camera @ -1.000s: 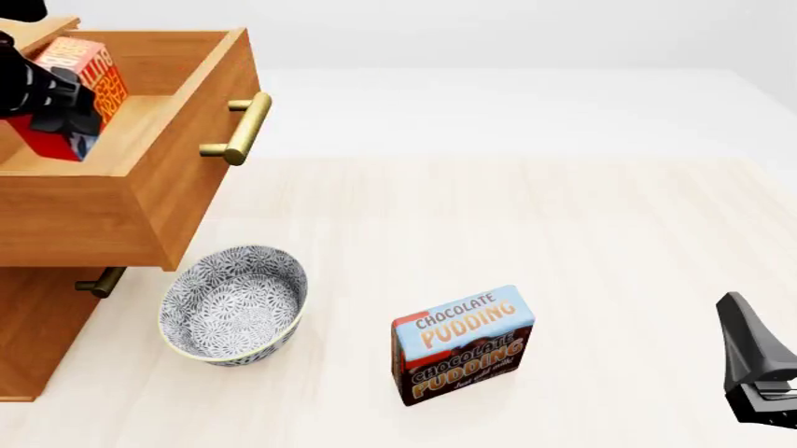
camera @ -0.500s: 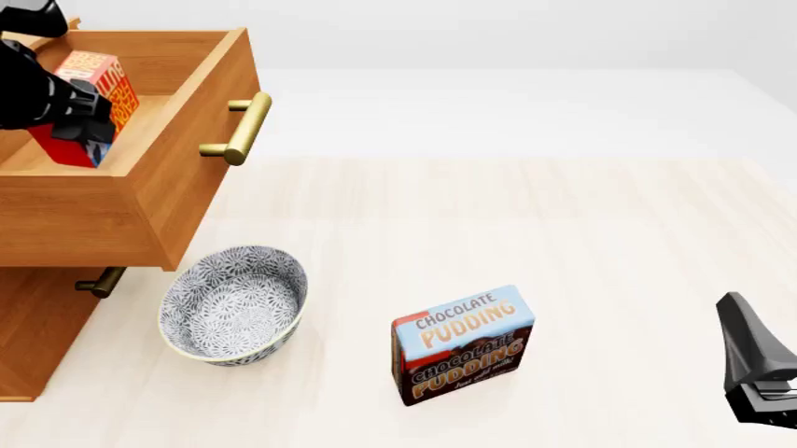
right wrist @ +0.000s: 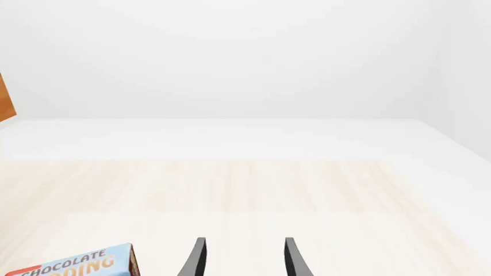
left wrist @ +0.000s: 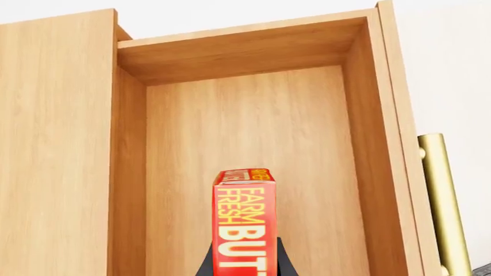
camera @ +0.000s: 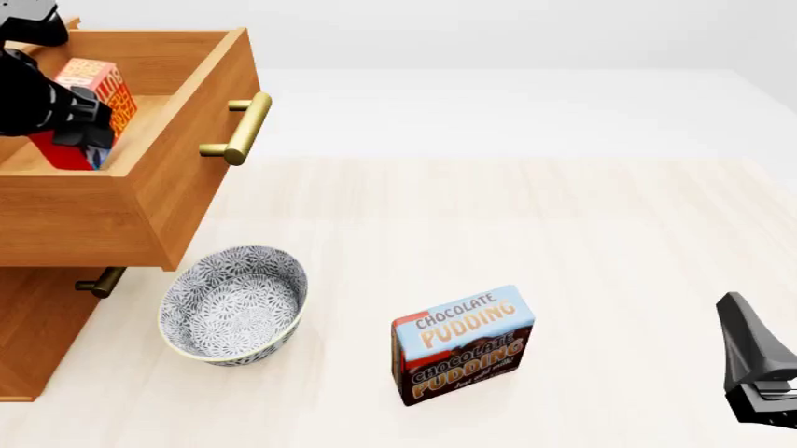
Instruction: Put the butter at the back in the top drawer of the cabinet and close it.
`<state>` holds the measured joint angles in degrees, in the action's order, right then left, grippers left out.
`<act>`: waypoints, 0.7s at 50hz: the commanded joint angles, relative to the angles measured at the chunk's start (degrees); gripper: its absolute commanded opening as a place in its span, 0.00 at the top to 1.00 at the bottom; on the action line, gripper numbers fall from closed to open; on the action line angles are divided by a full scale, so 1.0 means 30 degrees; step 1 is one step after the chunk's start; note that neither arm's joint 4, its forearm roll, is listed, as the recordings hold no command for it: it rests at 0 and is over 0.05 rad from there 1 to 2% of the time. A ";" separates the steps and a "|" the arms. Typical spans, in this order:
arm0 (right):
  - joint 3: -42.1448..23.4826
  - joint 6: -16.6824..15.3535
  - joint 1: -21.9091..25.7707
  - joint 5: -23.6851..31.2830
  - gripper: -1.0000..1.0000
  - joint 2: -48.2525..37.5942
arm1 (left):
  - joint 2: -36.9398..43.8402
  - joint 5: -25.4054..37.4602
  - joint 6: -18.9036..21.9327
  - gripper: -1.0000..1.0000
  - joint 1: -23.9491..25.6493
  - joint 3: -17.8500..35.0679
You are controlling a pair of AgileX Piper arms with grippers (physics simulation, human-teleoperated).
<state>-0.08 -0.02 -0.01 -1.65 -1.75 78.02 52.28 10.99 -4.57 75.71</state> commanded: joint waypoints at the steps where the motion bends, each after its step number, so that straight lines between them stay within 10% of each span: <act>1: 0.0000 -0.0001 0.0002 0.0000 0.00 0.0001 | -0.0051 -0.0303 0.0285 1.00 -0.0097 0.0086; 17: 0.0000 -0.0005 0.0002 0.0004 0.00 0.0009 | 0.0064 -0.0594 0.0278 1.00 -0.0024 -0.0162; 18: 0.0000 0.0000 0.0000 0.0004 0.00 0.0006 | 0.0015 -0.0649 0.0324 0.00 -0.0054 -0.0296; 35: 0.0000 0.0002 -0.0003 0.0007 0.00 0.0015 | -0.0328 -0.0430 0.0337 0.00 0.0104 0.0099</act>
<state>-0.08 -0.02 -0.01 -1.65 -1.75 77.58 50.76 11.87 -4.51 75.29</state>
